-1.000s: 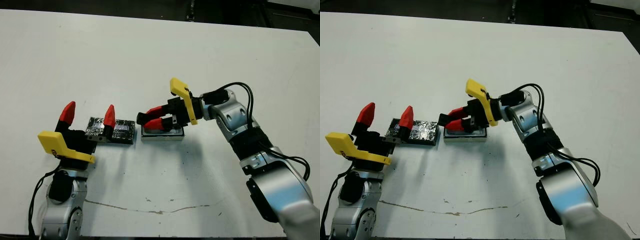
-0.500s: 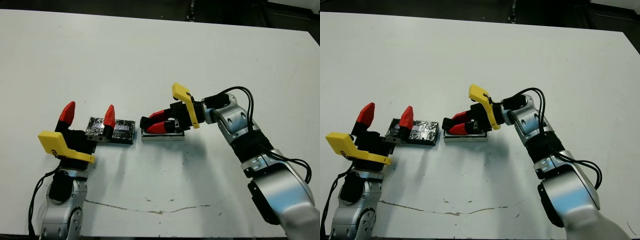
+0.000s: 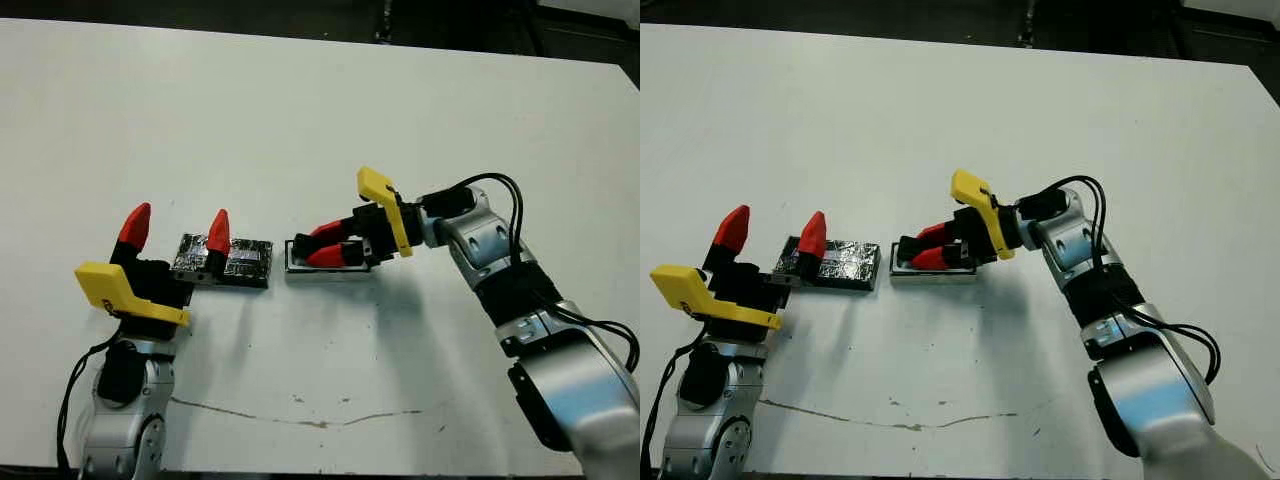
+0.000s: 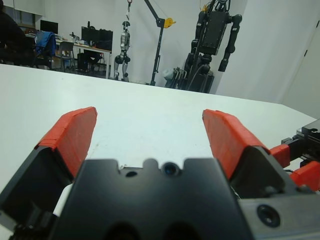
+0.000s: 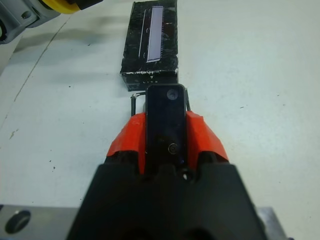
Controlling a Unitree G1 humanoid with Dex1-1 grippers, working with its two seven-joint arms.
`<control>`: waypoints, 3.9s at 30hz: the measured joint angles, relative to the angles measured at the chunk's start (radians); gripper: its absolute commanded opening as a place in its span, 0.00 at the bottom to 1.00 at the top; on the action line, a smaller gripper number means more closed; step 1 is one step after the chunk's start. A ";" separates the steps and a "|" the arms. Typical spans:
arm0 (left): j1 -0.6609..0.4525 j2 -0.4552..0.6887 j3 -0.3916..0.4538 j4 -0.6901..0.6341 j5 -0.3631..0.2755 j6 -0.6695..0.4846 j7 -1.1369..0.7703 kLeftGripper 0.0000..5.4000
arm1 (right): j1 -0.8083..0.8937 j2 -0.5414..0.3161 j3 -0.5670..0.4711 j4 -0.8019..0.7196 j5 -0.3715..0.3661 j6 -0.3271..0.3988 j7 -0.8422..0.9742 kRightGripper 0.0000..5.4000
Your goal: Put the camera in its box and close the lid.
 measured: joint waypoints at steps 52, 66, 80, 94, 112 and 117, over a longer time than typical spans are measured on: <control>0.001 0.000 0.000 0.003 -0.007 0.000 -0.006 1.00 | 0.135 -0.220 -0.273 -0.293 0.220 0.122 0.011 1.00; -0.032 0.069 0.042 -0.001 0.049 0.001 -0.015 1.00 | 0.900 0.025 -0.576 -0.831 0.396 0.058 -0.590 0.80; -0.238 0.577 0.116 0.081 -0.094 0.165 -0.543 1.00 | 0.985 0.117 -0.530 -0.762 0.348 -0.141 -0.697 0.40; -0.723 0.783 -0.088 0.536 -0.186 0.441 -1.224 1.00 | 0.970 0.098 -0.493 -0.743 0.335 -0.169 -0.724 0.00; -0.820 0.678 -0.209 0.610 -0.071 0.416 -1.349 1.00 | 0.974 0.088 -0.476 -0.743 0.315 -0.185 -0.741 0.00; -0.819 0.671 -0.233 0.611 -0.031 0.351 -1.350 1.00 | 0.975 0.085 -0.476 -0.744 0.326 -0.172 -0.741 0.00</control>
